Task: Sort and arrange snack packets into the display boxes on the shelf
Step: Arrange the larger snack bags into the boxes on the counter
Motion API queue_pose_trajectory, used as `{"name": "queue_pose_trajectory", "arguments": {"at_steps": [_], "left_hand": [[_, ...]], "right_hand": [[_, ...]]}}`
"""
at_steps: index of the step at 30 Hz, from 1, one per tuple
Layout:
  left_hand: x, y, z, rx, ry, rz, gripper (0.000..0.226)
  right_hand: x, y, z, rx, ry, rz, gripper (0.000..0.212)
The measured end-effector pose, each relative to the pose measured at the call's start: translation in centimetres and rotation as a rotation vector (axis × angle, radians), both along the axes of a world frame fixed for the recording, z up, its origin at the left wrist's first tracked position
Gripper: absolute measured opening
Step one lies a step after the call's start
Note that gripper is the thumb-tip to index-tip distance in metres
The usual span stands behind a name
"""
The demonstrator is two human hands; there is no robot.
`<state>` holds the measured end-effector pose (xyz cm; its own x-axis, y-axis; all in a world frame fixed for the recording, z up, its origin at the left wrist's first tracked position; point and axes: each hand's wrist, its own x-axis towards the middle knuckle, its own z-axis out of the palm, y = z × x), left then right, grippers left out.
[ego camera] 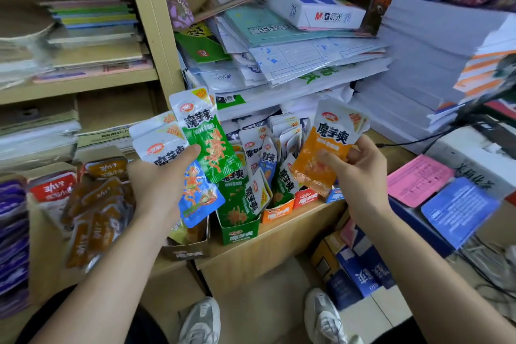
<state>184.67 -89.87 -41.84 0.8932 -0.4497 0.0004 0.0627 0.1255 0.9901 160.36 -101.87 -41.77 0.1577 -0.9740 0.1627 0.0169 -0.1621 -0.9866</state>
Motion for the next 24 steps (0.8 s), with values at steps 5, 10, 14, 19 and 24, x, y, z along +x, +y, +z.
{"name": "queue_pose_trajectory", "arguments": {"at_steps": [5,10,14,19,24], "left_hand": [[1.1,0.5,-0.5,0.006,0.007,0.033,0.036],[1.2,1.0,-0.4,0.016,-0.028,0.033,0.025],[1.1,1.2,-0.4,0.002,-0.031,0.023,0.026],[1.2,1.2,-0.3,-0.005,-0.033,-0.011,0.026],[1.1,1.2,-0.5,0.027,-0.017,-0.041,0.025]], "right_hand": [[1.3,0.3,-1.3,-0.165,0.222,-0.001,0.013],[4.7,-0.5,-1.8,-0.214,0.344,-0.037,0.030],[7.5,-1.4,-1.4,-0.311,0.452,-0.063,0.030],[8.8,-2.0,-1.0,-0.323,0.659,0.208,0.022],[6.1,-2.1,-0.8,-0.172,0.587,0.405,0.044]]}}
